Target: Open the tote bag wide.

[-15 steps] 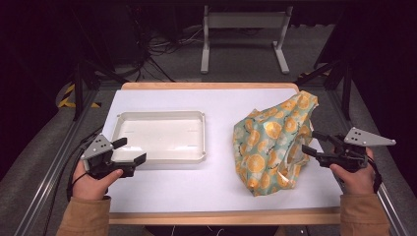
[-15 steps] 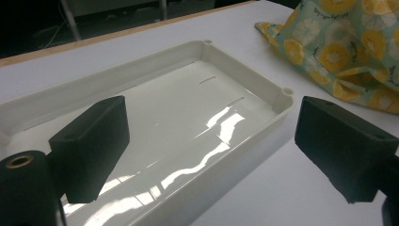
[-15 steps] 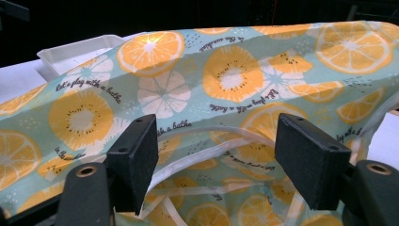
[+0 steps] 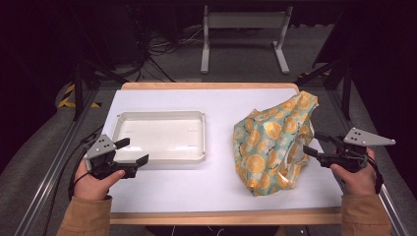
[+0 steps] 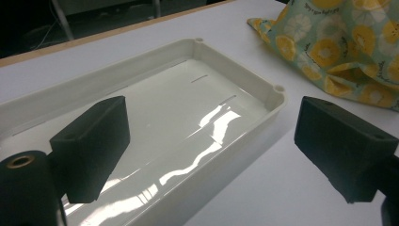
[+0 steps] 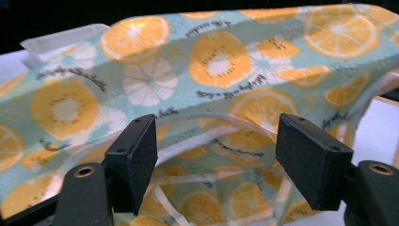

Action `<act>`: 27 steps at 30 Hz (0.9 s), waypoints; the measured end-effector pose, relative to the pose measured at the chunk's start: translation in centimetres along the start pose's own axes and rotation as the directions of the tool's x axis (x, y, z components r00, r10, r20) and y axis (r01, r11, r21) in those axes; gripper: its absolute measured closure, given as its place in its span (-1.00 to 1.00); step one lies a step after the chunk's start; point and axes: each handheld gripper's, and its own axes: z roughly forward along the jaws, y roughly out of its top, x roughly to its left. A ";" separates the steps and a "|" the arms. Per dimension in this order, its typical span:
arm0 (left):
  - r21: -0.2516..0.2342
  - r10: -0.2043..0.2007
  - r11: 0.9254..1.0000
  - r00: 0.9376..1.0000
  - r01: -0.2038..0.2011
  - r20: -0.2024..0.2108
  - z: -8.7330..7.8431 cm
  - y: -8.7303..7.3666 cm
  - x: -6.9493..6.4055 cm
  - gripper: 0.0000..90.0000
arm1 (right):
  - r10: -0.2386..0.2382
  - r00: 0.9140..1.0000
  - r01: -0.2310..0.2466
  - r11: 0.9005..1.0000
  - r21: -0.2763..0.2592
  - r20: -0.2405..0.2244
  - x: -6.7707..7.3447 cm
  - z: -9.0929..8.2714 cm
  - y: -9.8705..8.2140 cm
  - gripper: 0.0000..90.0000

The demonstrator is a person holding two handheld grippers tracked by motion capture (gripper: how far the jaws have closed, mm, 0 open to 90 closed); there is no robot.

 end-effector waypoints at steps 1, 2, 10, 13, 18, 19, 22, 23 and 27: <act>0.001 0.001 1.000 1.000 -0.001 0.002 0.0 0.0 0.0 -0.75 | 0.002 1.000 -0.002 1.000 0.003 0.003 -0.1 0.0 -0.1 -0.33; 0.002 0.006 1.000 1.000 -0.006 0.003 0.0 0.0 0.0 -0.75 | 0.007 1.000 -0.007 1.000 0.008 0.007 -0.2 0.1 -0.1 -0.33; 0.011 0.009 1.000 1.000 -0.009 -0.005 0.1 0.0 -0.2 -0.75 | 0.060 0.991 -0.072 0.993 0.099 0.117 -1.4 1.0 -1.2 -0.36; 0.010 0.009 1.000 1.000 -0.009 -0.001 0.2 0.1 -0.3 -0.75 | 0.069 0.987 -0.086 0.989 0.119 0.144 -1.8 1.6 -1.7 -0.42; 0.012 0.010 1.000 1.000 -0.010 -0.002 0.2 0.0 -0.3 -0.75 | 0.083 0.983 -0.101 0.989 0.109 0.162 -2.4 2.2 -2.4 -0.43; 0.015 0.010 1.000 1.000 -0.010 -0.004 0.2 0.0 -0.3 -0.75 | 0.083 0.983 -0.101 0.989 0.106 0.165 -2.6 2.3 -2.5 -0.42; 0.020 0.011 1.000 1.000 -0.011 -0.006 0.3 0.0 -0.3 -0.75 | 0.102 0.983 -0.115 0.990 0.085 0.152 -3.0 2.6 -2.9 -0.37; 0.023 0.016 1.000 1.000 -0.016 -0.007 0.4 -0.1 -0.4 -0.75 | 0.093 0.982 -0.107 0.991 0.084 0.163 -3.2 2.7 -3.0 -0.34; 0.030 0.022 0.999 1.000 -0.022 -0.004 0.6 -0.1 -0.5 -0.75 | 0.075 0.981 -0.091 0.992 0.084 0.179 -3.5 3.1 -3.2 -0.27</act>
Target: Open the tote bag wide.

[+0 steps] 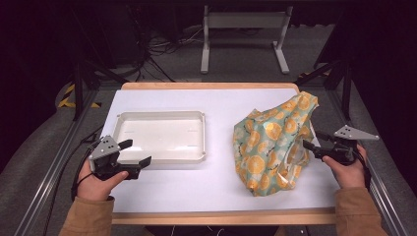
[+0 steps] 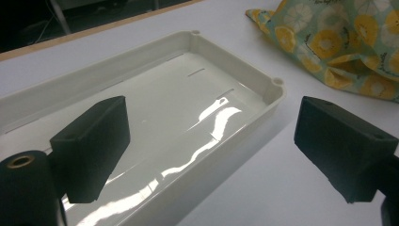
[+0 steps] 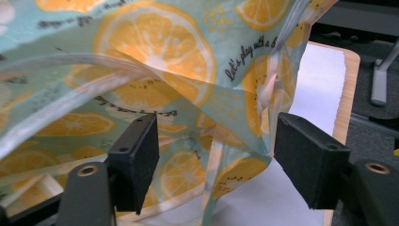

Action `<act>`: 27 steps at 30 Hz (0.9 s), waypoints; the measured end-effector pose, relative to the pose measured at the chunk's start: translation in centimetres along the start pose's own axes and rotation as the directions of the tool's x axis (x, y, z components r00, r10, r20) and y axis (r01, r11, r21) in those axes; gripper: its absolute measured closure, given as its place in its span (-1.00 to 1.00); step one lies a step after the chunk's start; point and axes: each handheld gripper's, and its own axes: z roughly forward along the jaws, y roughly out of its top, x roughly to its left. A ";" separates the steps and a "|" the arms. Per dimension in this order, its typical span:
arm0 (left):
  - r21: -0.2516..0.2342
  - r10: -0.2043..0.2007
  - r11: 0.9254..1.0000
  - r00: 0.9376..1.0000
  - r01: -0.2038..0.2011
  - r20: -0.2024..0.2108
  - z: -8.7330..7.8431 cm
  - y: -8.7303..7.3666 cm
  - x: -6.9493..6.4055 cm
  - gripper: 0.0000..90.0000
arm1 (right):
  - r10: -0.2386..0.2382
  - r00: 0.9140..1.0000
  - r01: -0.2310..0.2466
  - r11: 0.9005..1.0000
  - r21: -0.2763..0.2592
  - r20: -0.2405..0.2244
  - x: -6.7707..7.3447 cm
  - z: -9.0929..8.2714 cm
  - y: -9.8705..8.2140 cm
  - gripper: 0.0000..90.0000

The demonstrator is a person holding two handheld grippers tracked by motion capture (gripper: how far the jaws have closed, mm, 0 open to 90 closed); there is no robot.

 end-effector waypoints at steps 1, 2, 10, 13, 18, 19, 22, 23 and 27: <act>0.000 0.001 1.000 1.000 -0.001 0.001 0.0 0.0 0.0 -0.75 | 0.000 1.000 0.000 1.000 0.005 0.004 -0.1 0.2 -0.1 -0.24; 0.002 0.001 1.000 1.000 -0.001 0.002 0.1 0.0 0.0 -0.75 | 0.003 1.000 -0.003 1.000 0.007 0.004 -0.2 0.3 -0.2 -0.19; 0.009 -0.006 1.000 1.000 0.006 0.005 0.3 -0.1 -0.1 -0.75 | 0.017 1.000 -0.016 0.999 -0.039 0.023 -0.7 0.6 -0.9 0.39; 0.009 -0.006 1.000 1.000 0.006 0.005 0.3 -0.1 -0.1 -0.75 | 0.006 1.000 -0.005 0.999 -0.036 0.025 -0.7 0.5 -0.9 0.61; 0.008 0.000 1.000 1.000 0.000 0.004 0.3 -0.1 -0.1 -0.75 | 0.003 0.999 -0.001 0.999 -0.039 0.047 -0.6 0.0 -0.7 0.96; 0.008 0.001 1.000 1.000 -0.001 0.003 0.3 -0.1 -0.1 -0.75 | -0.003 0.999 0.005 0.999 -0.034 0.054 -0.6 -0.2 -0.6 0.97; 0.012 0.000 1.000 1.000 0.000 0.006 0.3 -0.1 -0.1 -0.75 | -0.019 0.997 0.022 0.999 -0.033 0.080 -0.4 -0.8 -0.2 1.00; 0.012 0.000 1.000 1.000 0.000 0.006 0.4 -0.1 -0.1 -0.75 | -0.032 0.995 0.035 0.999 -0.031 0.090 -0.3 -1.1 -0.1 1.00; 0.008 -0.002 1.000 1.000 0.002 0.007 0.4 -0.1 -0.1 -0.75 | -0.064 0.991 0.068 0.997 -0.034 0.118 0.1 -1.8 0.4 1.00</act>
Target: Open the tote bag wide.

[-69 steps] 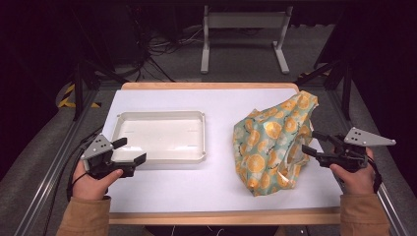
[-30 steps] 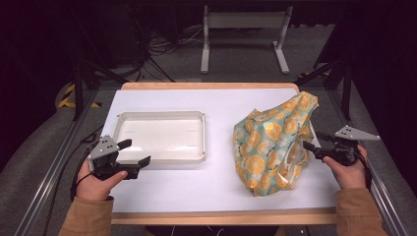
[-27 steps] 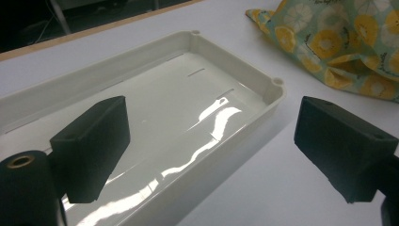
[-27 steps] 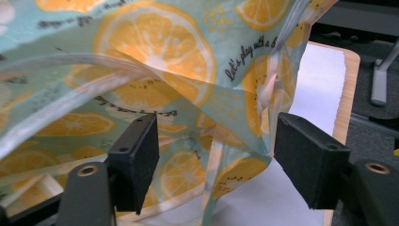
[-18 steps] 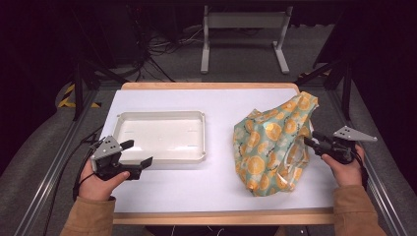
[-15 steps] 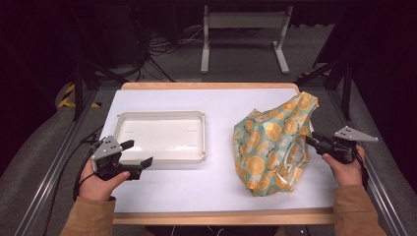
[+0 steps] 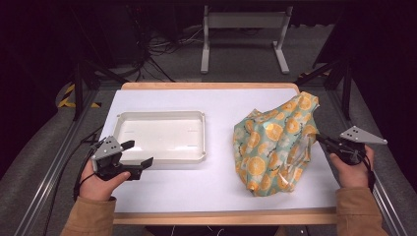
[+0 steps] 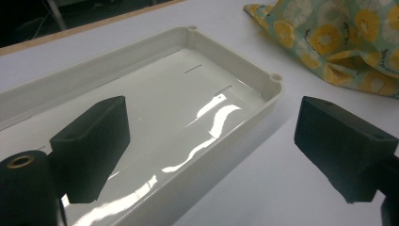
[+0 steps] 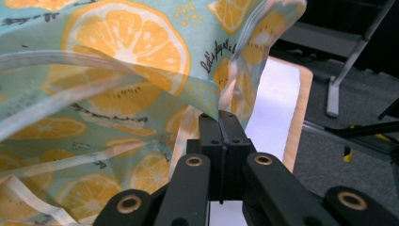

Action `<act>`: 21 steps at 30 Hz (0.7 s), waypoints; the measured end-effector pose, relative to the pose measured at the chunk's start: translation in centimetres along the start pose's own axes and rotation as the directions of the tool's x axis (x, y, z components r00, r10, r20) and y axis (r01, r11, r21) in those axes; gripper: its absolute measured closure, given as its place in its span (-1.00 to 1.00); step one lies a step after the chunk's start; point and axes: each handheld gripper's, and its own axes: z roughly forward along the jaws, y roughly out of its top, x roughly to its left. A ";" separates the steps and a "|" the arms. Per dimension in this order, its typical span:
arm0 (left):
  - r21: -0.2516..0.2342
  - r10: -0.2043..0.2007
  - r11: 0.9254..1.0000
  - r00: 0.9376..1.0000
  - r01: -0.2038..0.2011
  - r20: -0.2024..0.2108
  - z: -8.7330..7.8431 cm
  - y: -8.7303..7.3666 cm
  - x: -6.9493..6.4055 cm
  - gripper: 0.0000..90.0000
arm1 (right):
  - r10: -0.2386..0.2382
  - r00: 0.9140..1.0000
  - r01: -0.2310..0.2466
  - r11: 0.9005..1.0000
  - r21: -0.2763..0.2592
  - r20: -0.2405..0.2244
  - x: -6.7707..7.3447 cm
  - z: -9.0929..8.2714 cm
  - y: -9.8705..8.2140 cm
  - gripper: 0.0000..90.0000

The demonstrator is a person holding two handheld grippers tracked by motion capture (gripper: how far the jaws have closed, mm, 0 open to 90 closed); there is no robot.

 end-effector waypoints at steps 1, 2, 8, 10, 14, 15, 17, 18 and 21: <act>-0.001 -0.001 1.000 1.000 0.001 -0.002 0.0 0.0 0.0 -0.75 | -0.006 1.000 0.006 1.000 -0.009 0.001 0.1 -0.3 0.2 1.00; -0.002 -0.004 1.000 1.000 0.004 -0.001 0.0 0.0 0.1 -0.75 | -0.009 1.000 0.009 1.000 -0.015 0.002 0.1 -0.5 0.4 1.00; 0.001 -0.009 1.000 1.000 0.009 0.007 0.1 -0.1 0.0 -0.75 | -0.016 1.000 0.016 0.999 -0.049 -0.004 0.4 -1.5 1.4 1.00; 0.003 -0.002 1.000 1.000 0.002 0.005 0.1 -0.1 0.0 -0.75 | -0.022 1.000 0.021 0.998 -0.064 -0.003 0.5 -1.8 1.6 1.00; 0.006 -0.003 1.000 1.000 0.003 0.010 0.2 0.0 -0.1 -0.75 | -0.030 0.999 0.029 0.995 -0.096 -0.011 0.8 -2.6 2.3 1.00; 0.006 -0.001 1.000 1.000 0.001 0.010 0.2 0.0 -0.1 -0.75 | -0.032 0.999 0.030 0.994 -0.105 -0.016 0.8 -2.7 2.5 1.00; 0.007 -0.003 1.000 1.000 0.003 0.010 0.2 0.0 -0.1 -0.75 | -0.026 0.999 0.023 0.992 -0.121 -0.025 1.0 -3.1 2.8 0.99; 0.007 -0.003 1.000 1.000 0.003 0.010 0.2 0.0 -0.1 -0.75 | -0.026 0.999 0.023 0.992 -0.121 -0.025 1.0 -3.1 2.8 0.99; 0.003 -0.003 1.000 1.000 0.003 0.009 0.1 0.0 -0.1 -0.75 | -0.029 0.999 0.024 0.989 -0.143 -0.034 1.2 -3.5 3.2 0.99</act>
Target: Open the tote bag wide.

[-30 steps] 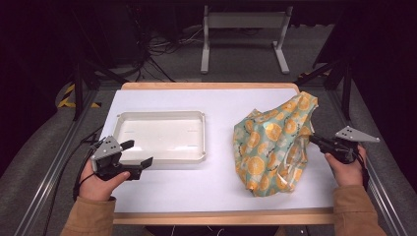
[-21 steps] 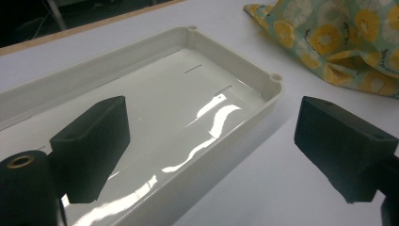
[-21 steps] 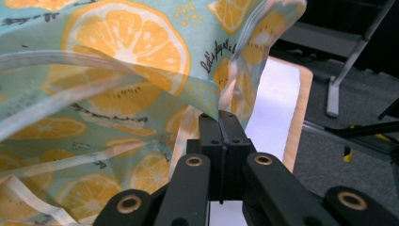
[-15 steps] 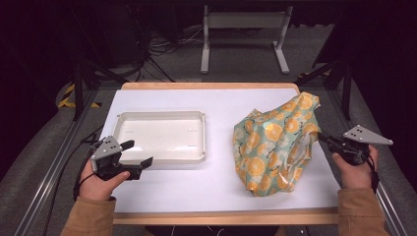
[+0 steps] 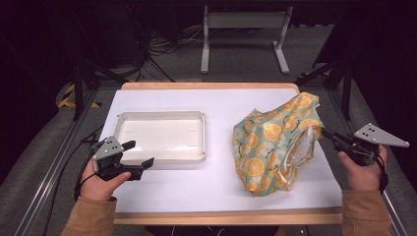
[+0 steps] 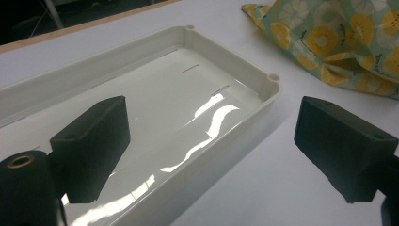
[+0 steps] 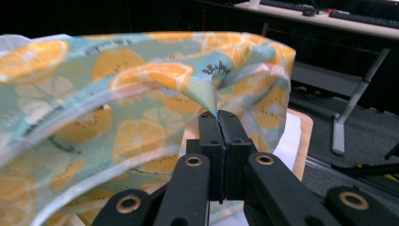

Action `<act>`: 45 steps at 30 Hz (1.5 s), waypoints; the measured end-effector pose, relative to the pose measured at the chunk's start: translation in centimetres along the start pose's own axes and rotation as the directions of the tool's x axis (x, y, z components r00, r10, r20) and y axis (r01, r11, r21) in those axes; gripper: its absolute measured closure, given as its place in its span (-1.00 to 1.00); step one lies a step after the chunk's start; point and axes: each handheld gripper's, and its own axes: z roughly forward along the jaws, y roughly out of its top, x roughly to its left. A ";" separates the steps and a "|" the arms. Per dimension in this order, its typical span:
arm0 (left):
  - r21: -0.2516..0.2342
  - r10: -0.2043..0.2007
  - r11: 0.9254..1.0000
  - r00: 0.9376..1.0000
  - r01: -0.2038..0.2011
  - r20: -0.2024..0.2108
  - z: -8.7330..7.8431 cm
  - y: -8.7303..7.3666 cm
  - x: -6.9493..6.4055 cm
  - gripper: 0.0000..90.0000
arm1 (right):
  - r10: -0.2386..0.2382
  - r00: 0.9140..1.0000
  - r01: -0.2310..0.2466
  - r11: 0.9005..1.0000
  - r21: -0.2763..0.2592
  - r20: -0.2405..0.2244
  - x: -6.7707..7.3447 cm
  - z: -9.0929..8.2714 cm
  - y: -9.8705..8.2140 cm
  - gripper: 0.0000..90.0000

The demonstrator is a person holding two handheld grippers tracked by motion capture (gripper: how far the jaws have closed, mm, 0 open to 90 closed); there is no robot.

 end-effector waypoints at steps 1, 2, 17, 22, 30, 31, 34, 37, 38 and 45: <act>-0.001 -0.001 1.000 1.000 0.001 0.000 0.0 0.0 0.0 -0.75 | 0.001 1.000 -0.001 1.000 -0.012 -0.004 0.1 -0.2 0.3 0.99; 0.000 -0.002 1.000 1.000 0.002 0.000 0.0 0.0 0.0 -0.75 | 0.002 1.000 -0.002 1.000 -0.019 -0.007 0.1 -0.3 0.4 0.99; -0.001 0.007 1.000 1.000 -0.007 0.011 0.3 0.2 -0.4 -0.75 | 0.000 0.996 -0.009 0.995 -0.100 -0.084 1.3 -1.3 3.4 0.99; 0.000 0.008 1.000 1.000 -0.008 0.022 0.5 0.3 -0.6 -0.75 | -0.012 0.994 -0.001 0.993 -0.122 -0.107 1.6 -1.3 4.6 0.99; 0.006 0.010 1.000 0.999 -0.010 0.038 0.9 0.5 -0.8 -0.75 | -0.019 0.987 -0.007 0.987 -0.160 -0.159 2.1 -0.9 6.7 1.00; 0.002 0.007 1.000 0.999 -0.007 0.039 0.9 0.5 -0.7 -0.75 | -0.020 0.987 -0.006 0.987 -0.160 -0.162 2.2 -0.9 6.9 1.00; -0.007 0.007 1.000 1.000 -0.007 0.031 0.7 0.7 -0.4 -0.75 | -0.037 0.984 0.008 0.986 -0.166 -0.176 2.6 -0.7 7.8 1.00; -0.005 0.005 1.000 0.999 -0.005 0.032 0.7 0.7 -0.4 -0.75 | -0.049 0.981 0.016 0.985 -0.173 -0.188 3.0 -0.5 8.6 1.00; -0.003 0.007 1.000 0.999 -0.007 0.034 0.8 0.7 -0.4 -0.75 | -0.047 0.980 0.013 0.985 -0.173 -0.193 3.0 -0.5 8.8 1.00; -0.002 0.013 1.000 0.999 -0.013 0.039 1.0 0.8 -0.6 -0.75 | -0.066 0.974 0.027 0.983 -0.181 -0.217 3.4 0.1 9.9 1.00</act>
